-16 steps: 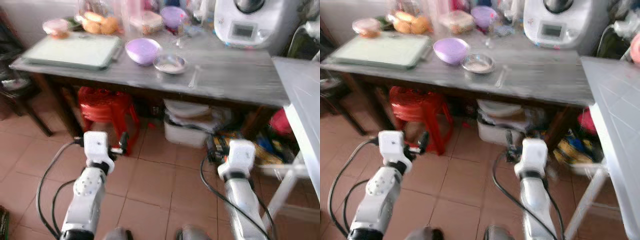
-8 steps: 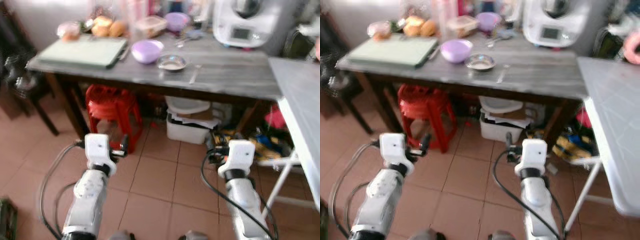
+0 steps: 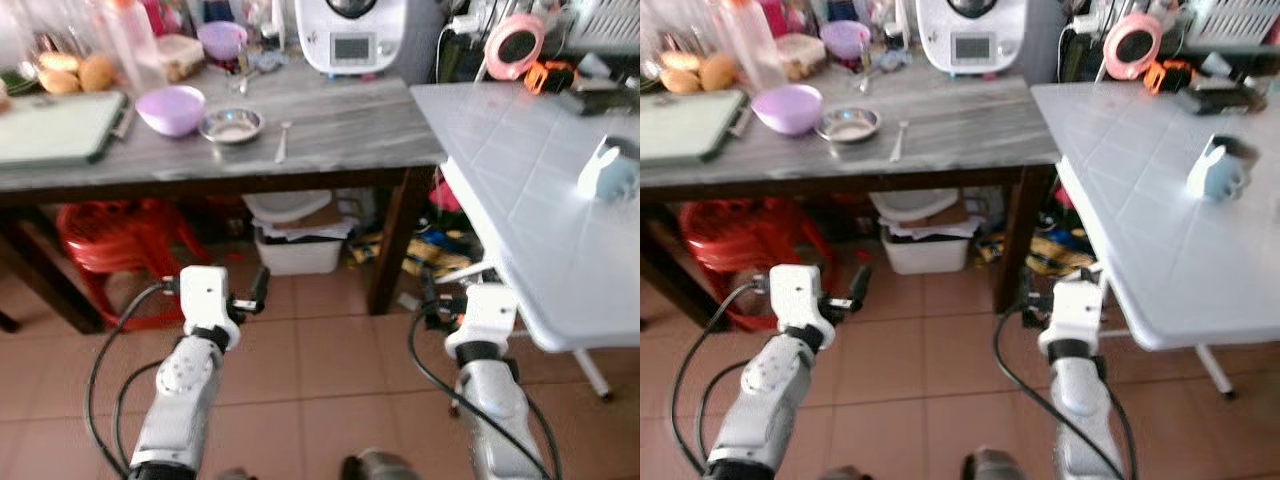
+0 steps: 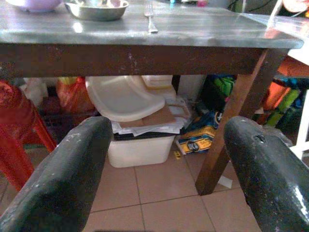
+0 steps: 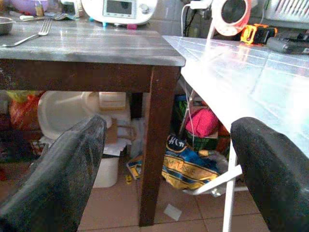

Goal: Setting the table

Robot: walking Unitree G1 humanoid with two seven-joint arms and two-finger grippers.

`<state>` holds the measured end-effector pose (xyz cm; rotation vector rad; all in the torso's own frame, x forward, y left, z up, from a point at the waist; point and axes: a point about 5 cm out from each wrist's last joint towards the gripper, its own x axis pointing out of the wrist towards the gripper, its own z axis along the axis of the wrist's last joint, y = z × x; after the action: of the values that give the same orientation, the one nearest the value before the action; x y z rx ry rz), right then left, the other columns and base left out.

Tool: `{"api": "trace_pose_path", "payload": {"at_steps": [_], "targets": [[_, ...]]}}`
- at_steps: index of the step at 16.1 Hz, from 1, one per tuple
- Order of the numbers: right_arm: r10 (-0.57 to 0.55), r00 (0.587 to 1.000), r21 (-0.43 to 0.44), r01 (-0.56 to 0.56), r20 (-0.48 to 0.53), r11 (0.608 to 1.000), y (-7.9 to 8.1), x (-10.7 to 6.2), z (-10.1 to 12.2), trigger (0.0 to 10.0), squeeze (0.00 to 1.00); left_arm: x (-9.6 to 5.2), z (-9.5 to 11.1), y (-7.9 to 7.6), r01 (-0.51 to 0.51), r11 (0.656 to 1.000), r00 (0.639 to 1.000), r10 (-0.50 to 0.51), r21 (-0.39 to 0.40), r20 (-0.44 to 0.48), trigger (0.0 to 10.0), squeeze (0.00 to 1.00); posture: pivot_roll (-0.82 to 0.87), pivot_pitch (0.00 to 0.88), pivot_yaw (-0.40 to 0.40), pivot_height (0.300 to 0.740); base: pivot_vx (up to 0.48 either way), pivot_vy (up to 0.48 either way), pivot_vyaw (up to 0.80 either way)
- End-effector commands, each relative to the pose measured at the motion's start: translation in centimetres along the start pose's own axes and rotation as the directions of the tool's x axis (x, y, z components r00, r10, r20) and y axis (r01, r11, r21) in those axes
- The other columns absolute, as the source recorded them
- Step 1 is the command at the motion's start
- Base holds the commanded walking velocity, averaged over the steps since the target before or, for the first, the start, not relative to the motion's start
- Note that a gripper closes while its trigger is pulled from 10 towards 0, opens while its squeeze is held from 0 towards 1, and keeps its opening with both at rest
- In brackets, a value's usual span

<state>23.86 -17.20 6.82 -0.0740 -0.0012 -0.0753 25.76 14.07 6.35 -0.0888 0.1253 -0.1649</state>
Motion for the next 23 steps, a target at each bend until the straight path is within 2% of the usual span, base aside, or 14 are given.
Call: {"api": "trace_pose_path", "payload": {"at_steps": [1,4,7,11,21,23], "targets": [[0.006,1.0,0.011,-0.006,0.001,1.0,0.3,0.3,0.2,10.0,0.0,0.0,0.3,0.4,-0.008,1.0,1.0,0.008,0.006,0.009,10.0,0.0,-0.05,0.0,0.017,0.74,0.0,-0.251,0.0],[0.008,1.0,0.012,-0.008,-0.001,1.0,0.3,0.3,0.2,10.0,0.0,0.1,0.3,0.4,-0.009,1.0,1.0,0.009,0.006,0.008,10.0,0.0,-0.05,0.0,0.018,0.74,0.0,-0.245,0.0],[0.073,0.994,-0.057,-0.069,0.079,0.996,1.2,0.5,1.9,10.0,0.0,0.1,0.9,0.5,-0.016,1.0,0.999,0.016,0.006,0.03,10.0,0.0,-0.05,0.0,0.02,0.74,0.0,-0.249,0.0],[0.059,0.991,-0.035,-0.055,0.12,0.998,0.8,0.5,3.5,10.0,0.0,0.3,3.5,0.8,-0.032,0.999,0.993,0.032,0.0,0.11,10.0,0.0,-0.05,0.0,0.015,0.74,0.0,-0.243,0.0],[0.066,0.993,-0.016,-0.065,0.098,0.998,0.7,-0.1,3.6,10.0,0.0,-0.2,3.8,1.2,-0.028,0.999,0.995,0.026,0.018,0.099,10.0,0.0,-0.05,0.0,0.017,0.74,0.0,-0.249,0.0],[0.043,0.996,-0.025,-0.042,0.077,0.999,0.3,-0.1,3.4,10.0,0.0,-0.2,3.7,1.3,-0.031,0.999,0.995,0.029,0.023,0.097,10.0,0.0,-0.05,0.0,0.017,0.74,0.0,-0.315,0.0]]}}
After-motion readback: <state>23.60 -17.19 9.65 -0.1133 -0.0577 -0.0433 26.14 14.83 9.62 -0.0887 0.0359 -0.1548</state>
